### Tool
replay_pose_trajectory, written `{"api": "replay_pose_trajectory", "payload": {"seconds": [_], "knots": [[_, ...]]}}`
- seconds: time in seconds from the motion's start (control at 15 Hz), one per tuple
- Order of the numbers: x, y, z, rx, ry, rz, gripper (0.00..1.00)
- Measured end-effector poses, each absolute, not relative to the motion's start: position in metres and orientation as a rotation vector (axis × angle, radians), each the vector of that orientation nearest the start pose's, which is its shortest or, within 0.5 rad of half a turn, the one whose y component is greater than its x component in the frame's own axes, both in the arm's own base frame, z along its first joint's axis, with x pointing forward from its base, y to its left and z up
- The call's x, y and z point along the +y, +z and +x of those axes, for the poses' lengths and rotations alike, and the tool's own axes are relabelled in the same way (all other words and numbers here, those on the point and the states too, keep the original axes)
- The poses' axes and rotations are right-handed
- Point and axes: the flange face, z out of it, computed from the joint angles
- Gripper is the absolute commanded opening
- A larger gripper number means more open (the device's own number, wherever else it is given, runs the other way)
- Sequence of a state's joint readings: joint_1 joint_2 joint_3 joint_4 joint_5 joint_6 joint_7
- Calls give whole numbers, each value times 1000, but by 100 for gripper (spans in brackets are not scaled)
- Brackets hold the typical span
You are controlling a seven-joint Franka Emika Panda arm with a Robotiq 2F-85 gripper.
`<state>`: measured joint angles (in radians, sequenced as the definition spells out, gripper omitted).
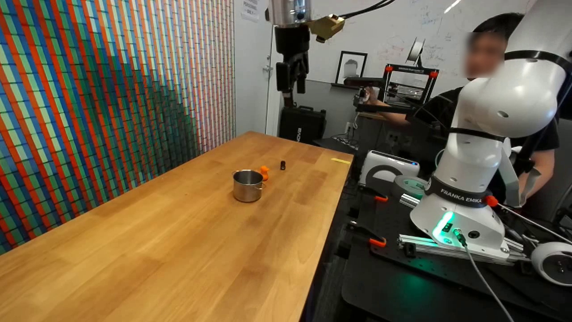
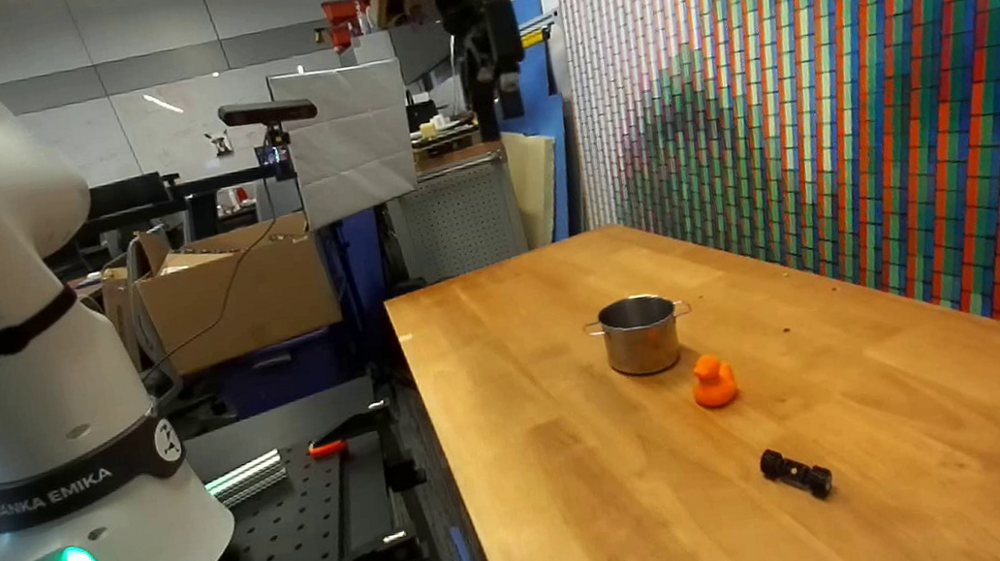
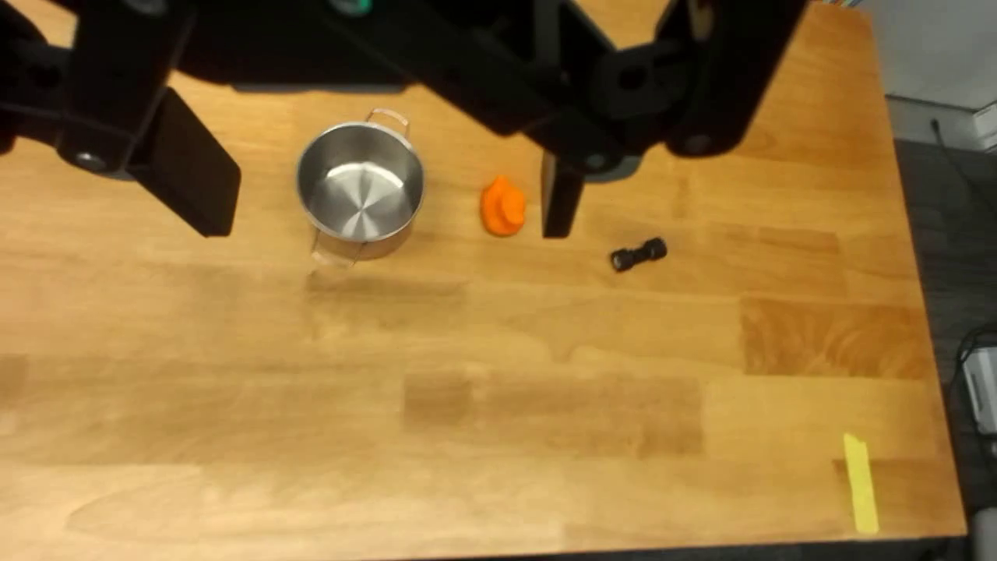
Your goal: Put the orange rubber duck in the pot
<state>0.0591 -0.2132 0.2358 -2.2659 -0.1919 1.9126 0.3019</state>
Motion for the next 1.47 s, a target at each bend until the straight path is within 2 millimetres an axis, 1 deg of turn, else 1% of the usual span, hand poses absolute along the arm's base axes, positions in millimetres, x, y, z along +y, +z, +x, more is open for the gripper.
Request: {"api": "replay_pose_trajectory", "payload": {"seconds": [0.13, 0.33, 0.47, 0.6, 0.8, 0.93, 1.07, 1.27, 1.47], "knots": [[107, 417, 483, -98, 79, -3444, 100], [71, 385, 528, -24, 69, -3475, 100], [49, 359, 551, 35, 113, -3469, 100], [32, 329, 566, 78, 173, -3462, 100], [16, 281, 581, 105, 255, -3454, 100], [13, 252, 587, 102, 289, -3449, 100], [14, 227, 590, 84, 309, -3444, 100], [19, 192, 589, 48, 327, -3437, 100], [26, 163, 587, 21, 317, -3435, 100]]}}
